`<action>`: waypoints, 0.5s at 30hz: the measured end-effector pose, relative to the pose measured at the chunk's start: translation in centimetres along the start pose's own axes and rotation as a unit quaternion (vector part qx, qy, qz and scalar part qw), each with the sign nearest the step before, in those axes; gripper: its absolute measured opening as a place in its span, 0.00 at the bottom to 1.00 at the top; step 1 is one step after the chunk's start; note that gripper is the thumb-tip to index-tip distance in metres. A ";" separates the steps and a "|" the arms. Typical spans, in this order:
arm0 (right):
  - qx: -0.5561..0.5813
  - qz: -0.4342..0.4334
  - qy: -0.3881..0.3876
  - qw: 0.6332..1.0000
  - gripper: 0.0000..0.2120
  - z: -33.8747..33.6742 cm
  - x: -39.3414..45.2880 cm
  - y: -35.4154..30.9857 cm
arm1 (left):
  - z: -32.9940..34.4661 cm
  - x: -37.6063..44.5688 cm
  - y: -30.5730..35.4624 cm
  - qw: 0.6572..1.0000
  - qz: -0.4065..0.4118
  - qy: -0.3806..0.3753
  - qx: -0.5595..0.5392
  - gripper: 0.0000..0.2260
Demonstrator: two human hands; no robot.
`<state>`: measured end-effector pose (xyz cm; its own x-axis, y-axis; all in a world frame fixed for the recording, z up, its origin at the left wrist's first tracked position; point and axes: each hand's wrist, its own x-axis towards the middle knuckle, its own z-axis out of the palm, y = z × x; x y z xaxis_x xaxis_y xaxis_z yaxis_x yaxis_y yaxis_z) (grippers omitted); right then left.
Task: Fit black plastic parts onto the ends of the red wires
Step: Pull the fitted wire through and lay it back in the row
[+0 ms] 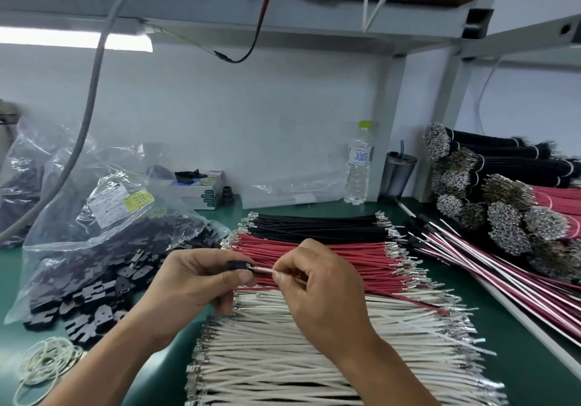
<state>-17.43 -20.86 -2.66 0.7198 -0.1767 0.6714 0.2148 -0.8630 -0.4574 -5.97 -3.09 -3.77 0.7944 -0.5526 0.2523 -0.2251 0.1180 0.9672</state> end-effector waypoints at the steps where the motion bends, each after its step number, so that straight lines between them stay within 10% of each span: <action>1: -0.005 -0.002 0.000 1.000 0.03 0.1 0.0 -0.1 | 0.0 0.0 0.0 1.000 0.002 0.004 0.005 0.12; 15: -0.053 -0.001 0.039 0.998 0.04 0.2 0.1 -0.6 | 0.5 -0.2 0.5 0.998 0.037 0.022 0.047 0.11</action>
<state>-17.41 -20.26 -2.43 0.6648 -0.2086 0.7173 0.1414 -0.9077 -0.3951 -6.55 -3.31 -3.37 0.7971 -0.5085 0.3256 -0.3337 0.0784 0.9394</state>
